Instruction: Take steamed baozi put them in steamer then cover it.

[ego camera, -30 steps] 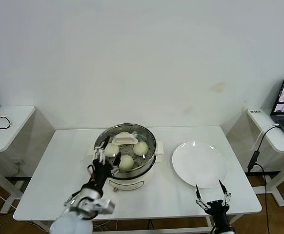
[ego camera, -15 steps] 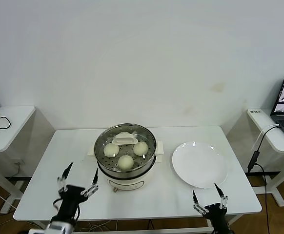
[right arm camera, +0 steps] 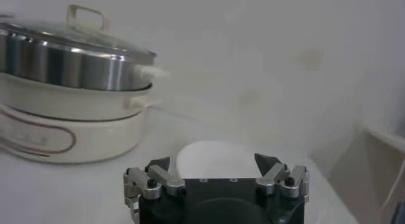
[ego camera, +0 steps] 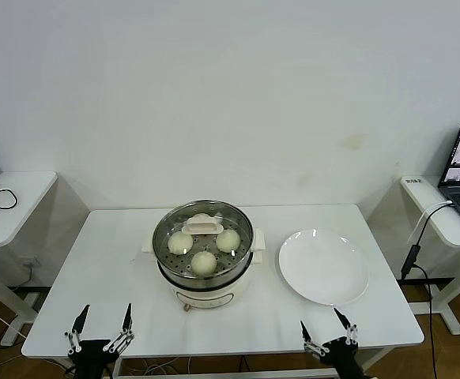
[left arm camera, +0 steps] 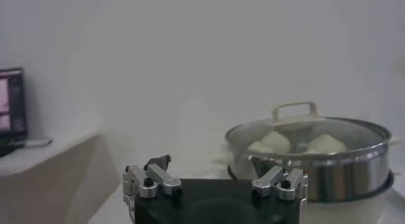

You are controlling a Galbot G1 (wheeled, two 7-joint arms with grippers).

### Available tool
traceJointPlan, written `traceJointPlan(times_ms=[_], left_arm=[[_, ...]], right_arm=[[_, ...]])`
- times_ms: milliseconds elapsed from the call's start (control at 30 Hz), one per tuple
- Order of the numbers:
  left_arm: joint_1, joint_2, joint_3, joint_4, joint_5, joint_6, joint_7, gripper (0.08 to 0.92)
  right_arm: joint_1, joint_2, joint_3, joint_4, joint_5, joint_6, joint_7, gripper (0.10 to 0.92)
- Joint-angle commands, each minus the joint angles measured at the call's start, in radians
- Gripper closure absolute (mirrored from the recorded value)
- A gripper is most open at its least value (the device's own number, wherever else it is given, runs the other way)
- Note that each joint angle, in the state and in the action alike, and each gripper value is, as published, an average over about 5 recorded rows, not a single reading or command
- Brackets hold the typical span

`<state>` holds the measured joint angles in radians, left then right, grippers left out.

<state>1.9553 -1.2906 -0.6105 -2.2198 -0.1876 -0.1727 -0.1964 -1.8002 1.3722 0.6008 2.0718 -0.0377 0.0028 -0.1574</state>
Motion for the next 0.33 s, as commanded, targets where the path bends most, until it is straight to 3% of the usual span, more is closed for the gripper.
traceJointPlan(times_ms=[33,333], left_arm=[[0.057,-0.018,-0.016,0.046,-0.053,-0.055,-0.010,0.177],[0.053,-0.016,0.011,0.068,-0.064,-0.036,-0.004,0.177]], right_arm=[[-0.018,-0.016,-0.019,0.040,0.012,-0.047,-0.031,0.203],[-0.025,-0.014,-0.031,0.037,-0.007,0.052,-0.023,0.202]])
